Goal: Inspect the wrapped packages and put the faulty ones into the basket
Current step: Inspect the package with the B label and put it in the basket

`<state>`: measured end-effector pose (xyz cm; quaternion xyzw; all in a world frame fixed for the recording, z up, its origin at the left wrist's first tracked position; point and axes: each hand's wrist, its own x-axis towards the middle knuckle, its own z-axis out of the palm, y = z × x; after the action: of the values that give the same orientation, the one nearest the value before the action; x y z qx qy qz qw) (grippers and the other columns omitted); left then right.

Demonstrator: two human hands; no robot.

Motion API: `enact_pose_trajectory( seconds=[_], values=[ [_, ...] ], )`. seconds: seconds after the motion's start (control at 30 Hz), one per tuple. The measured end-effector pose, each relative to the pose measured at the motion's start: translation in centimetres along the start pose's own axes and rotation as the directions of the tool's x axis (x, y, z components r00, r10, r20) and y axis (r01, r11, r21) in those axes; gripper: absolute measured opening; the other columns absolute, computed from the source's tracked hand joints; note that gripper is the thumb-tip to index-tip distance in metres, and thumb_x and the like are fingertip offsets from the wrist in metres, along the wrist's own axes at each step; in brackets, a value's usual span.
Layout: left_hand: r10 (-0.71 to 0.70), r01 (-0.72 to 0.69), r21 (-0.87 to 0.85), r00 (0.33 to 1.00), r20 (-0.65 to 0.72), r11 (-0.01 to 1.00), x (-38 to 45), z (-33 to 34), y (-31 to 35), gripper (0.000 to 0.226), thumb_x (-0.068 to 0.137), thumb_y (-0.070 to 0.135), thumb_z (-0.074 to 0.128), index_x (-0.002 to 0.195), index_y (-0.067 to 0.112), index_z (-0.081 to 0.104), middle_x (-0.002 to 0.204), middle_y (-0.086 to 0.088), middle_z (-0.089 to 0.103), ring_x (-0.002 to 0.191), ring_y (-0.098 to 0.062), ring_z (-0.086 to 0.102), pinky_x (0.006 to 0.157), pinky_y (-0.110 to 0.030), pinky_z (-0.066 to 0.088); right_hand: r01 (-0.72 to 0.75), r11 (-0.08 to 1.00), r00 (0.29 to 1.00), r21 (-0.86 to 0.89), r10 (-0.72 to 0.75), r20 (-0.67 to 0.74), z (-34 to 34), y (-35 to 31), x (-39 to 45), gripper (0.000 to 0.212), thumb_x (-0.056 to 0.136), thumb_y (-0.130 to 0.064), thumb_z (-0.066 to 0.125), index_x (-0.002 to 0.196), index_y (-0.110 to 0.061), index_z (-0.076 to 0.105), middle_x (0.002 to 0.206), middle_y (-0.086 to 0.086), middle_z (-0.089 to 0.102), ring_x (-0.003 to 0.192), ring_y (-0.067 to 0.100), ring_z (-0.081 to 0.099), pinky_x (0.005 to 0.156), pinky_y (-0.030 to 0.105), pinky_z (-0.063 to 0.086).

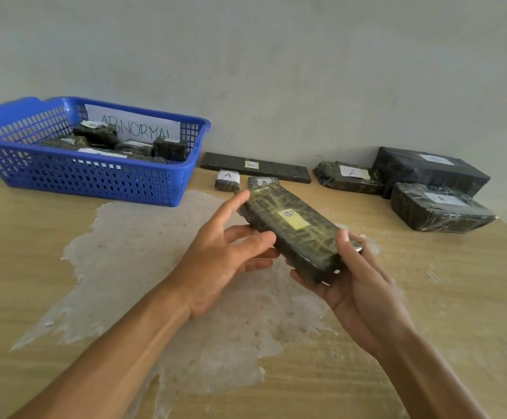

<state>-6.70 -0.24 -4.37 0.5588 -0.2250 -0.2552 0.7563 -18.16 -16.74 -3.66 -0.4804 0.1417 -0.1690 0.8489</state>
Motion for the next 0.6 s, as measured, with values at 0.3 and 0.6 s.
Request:
enact_pose_trajectory(
  seconds=[0.3, 0.6],
  values=[
    [0.029, -0.027, 0.026, 0.994, -0.104, 0.999, -0.1, -0.2, 0.1, 0.043, 0.088, 0.019, 0.064, 0.131, 0.023, 0.063, 0.104, -0.016, 0.076, 0.091, -0.025, 0.071, 0.082, -0.042, 0.061, 0.19, 0.957, 0.966, -0.219, -0.144, 0.213, -0.1, 0.3, -0.4, 0.045, 0.081, -0.025, 0.069, 0.121, -0.018, 0.048, 0.117, 0.02, 0.072, 0.101, 0.033, 0.073, 0.08, 0.036, 0.061],
    [-0.001, -0.019, 0.147, 0.991, 0.132, 0.989, -0.4, -0.6, -0.4, 0.089, 0.058, 0.028, 0.087, 0.141, 0.028, 0.053, 0.124, -0.01, 0.071, 0.115, -0.021, 0.069, 0.099, -0.035, 0.055, 0.425, 0.735, 0.9, -0.528, -0.404, 0.161, 0.1, 1.3, -0.4, 0.039, 0.077, -0.035, 0.07, 0.109, -0.013, 0.068, 0.097, 0.002, 0.076, 0.091, 0.028, 0.074, 0.074, 0.037, 0.064]
  ],
)
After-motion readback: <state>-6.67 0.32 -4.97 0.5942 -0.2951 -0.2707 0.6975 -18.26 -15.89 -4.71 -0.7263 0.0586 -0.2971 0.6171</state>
